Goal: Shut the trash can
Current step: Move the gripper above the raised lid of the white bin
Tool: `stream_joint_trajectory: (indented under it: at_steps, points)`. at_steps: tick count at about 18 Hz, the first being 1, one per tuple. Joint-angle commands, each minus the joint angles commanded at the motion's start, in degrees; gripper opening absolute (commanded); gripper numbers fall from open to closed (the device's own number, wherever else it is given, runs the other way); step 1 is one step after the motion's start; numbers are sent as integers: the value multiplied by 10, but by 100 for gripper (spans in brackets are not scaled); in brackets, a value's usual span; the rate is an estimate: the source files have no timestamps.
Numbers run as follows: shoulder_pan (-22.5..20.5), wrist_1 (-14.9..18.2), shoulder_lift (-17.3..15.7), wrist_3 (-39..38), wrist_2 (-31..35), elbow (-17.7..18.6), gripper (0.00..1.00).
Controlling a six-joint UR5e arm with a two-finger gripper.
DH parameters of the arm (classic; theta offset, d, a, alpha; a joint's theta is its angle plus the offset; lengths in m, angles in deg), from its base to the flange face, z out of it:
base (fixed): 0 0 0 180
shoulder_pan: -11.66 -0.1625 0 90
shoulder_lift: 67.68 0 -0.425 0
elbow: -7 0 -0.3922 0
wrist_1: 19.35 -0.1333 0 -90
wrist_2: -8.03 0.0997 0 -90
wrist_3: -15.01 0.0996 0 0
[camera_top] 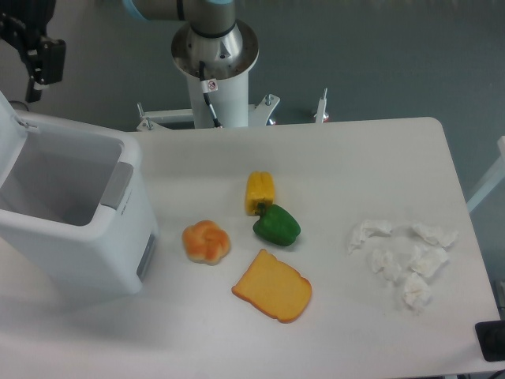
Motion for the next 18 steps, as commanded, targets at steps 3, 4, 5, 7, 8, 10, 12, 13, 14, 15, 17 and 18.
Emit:
stream_joint_trajectory:
  at_steps: [3,4,5,7,8,10,12,13,14,15,17,18]
  points:
    - [4,-10,5,-14,0,-10,100]
    - [4,-11,6,-14,0,-11,100]
    - [4,-11,6,-15,1,-11,100]
    - [4,-11,7,-15,2,-13,100]
    - [3,-11,8,-15,2,-13,100]
    - [2,-13,8,-13,3,-15,100]
    - [1,-28,9,-14,4,-17,100]
    - [1,-32,10,-14,6,-17,100]
    - [0,-33,11,-13,8,-17,100]
    - [-1,-34,11,-12,9,-17,100]
    - [-10,-34,11,-12,9,-17,100]
    - [-15,-34,11,-12,9,-17,100]
